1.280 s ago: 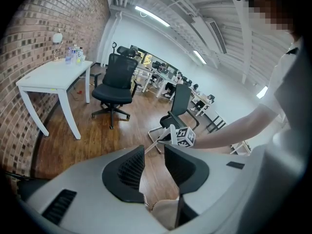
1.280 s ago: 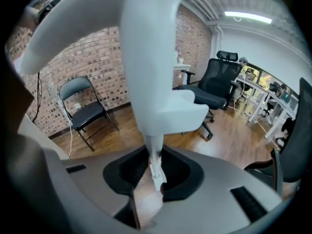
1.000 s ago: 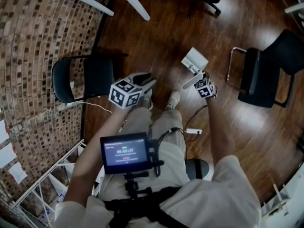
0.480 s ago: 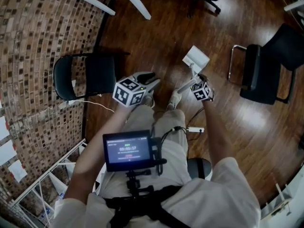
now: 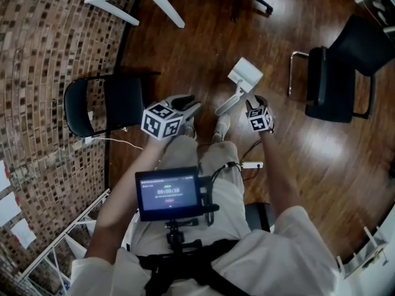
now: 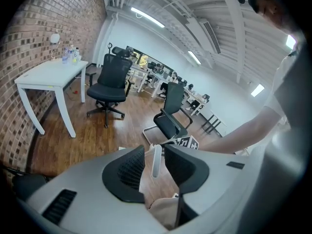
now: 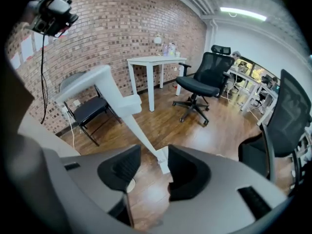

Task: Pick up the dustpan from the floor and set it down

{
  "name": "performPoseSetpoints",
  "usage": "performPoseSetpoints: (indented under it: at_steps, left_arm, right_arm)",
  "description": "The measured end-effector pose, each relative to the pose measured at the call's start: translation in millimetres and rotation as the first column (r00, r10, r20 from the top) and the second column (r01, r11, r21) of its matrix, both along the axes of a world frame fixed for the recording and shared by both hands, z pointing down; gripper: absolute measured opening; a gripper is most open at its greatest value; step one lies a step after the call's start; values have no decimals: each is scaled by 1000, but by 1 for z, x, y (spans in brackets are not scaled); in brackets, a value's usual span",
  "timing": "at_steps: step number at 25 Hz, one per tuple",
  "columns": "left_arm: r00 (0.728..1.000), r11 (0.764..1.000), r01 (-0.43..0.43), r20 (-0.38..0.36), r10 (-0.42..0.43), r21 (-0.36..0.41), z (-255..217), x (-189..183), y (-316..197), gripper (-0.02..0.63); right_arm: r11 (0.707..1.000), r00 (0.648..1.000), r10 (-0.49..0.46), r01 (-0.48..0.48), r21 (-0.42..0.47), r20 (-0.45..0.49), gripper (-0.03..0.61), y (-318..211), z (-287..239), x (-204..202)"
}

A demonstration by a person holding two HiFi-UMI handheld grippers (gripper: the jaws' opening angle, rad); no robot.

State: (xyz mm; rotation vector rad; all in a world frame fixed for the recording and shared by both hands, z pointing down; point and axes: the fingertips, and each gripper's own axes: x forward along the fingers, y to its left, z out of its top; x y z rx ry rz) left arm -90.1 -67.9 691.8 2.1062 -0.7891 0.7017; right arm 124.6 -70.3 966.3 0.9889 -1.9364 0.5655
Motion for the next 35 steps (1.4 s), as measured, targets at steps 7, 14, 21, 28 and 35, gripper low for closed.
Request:
performPoseSetpoints:
  at_steps: [7,14,21,28,35]
  left_arm:
    - [996,998,17,-93,-12,57,-21,8,-9,129]
    - [979,985,29,-204,6,170,-65,9,-32,123]
    - [957,968,38,-289,37,250,-108,-1,-51,116]
    - [938,958,37,-341,64,284,-134,-17,-64,103]
    - [927,957,38,-367,74,288,-145,-31,-71,102]
  right_arm:
    - [965,968,205,-224,135,142,202,-3,-90,43]
    - [885,899,311,-393,251,308,176,-11,-221,64]
    - [794,841,337,-495,352,423,169,-9,-335,66]
    - [752,847,326,-501,428,420,169,-1,-387,54]
    - [716,837,351,-529,456,420,166,7,-414,42]
